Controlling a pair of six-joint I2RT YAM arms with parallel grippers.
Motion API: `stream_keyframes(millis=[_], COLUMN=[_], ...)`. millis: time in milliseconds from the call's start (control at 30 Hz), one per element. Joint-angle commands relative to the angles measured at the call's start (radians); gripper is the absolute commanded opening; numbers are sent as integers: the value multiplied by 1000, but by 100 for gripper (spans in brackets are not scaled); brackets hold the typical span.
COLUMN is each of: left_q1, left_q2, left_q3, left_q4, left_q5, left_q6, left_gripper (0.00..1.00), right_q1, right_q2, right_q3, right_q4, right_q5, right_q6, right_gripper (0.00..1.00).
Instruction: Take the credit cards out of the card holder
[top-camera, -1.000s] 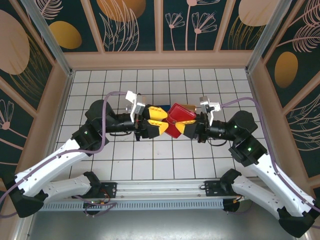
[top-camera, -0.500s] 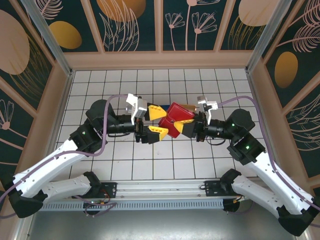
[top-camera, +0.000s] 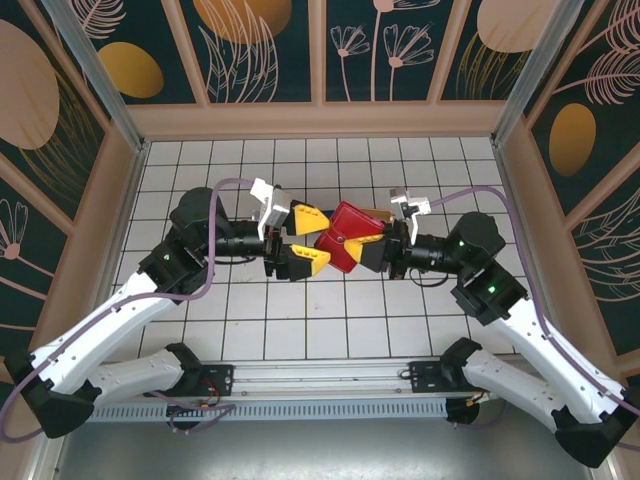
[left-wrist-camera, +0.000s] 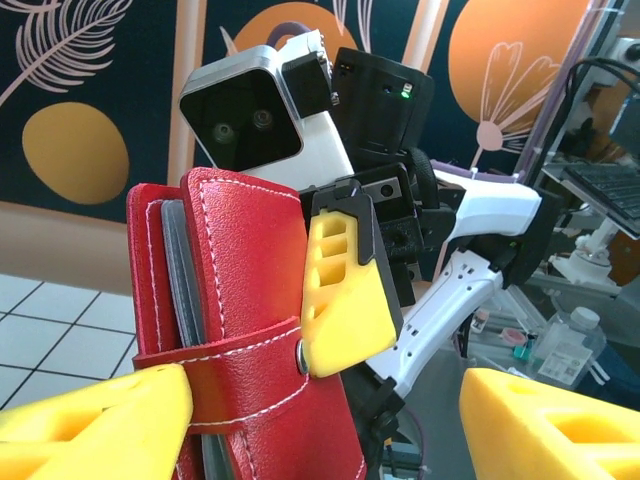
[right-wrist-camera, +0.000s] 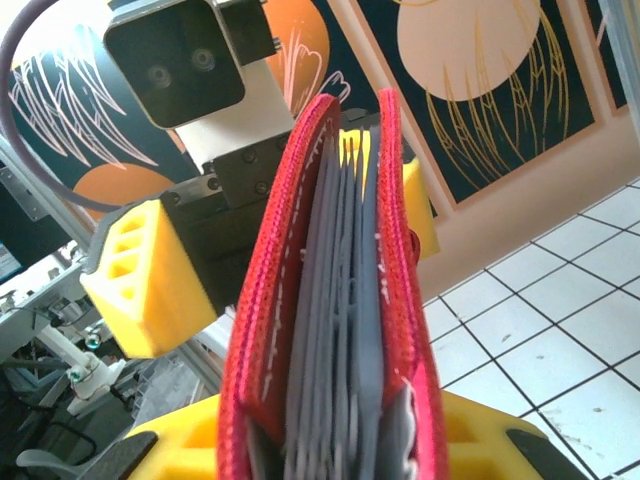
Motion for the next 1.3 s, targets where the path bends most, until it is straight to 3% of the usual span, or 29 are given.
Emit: stream_keyframes(millis=[0, 167, 400, 500, 633, 767, 867, 1067, 1167, 1267], left_q1=[7, 114, 133, 133, 131, 132, 133, 133, 132, 132], left_q2=[33, -1, 12, 19, 46, 81, 96, 94, 94, 86], left_q3=[19, 29, 105, 112, 113, 135, 153, 163, 155, 136], left_q4=[-90, -108, -235, -252, -222, -227, -221, -203, -192, -132], left_q5=[44, 0, -12, 75, 225, 305, 364, 369, 369, 369], left_q6=[19, 14, 82, 95, 72, 74, 98, 104, 103, 72], left_gripper=[72, 77, 84, 87, 85, 76, 60, 36, 22, 12], right_q1=[25, 26, 26, 25, 26, 26, 27, 29, 32, 33], right_q2=[18, 32, 43, 46, 75, 101, 124, 111, 96, 77], right_q3=[68, 107, 121, 131, 147, 153, 151, 135, 120, 96], right_q4=[178, 67, 41, 36, 52, 132, 188, 181, 195, 243], right_q5=[-133, -73, -48, -40, -55, -77, -97, -84, -65, -33], right_q6=[-17, -73, -94, -111, -122, -87, -41, -27, -14, 13], right_gripper=[23, 22, 21, 22, 22, 22, 22, 26, 34, 47])
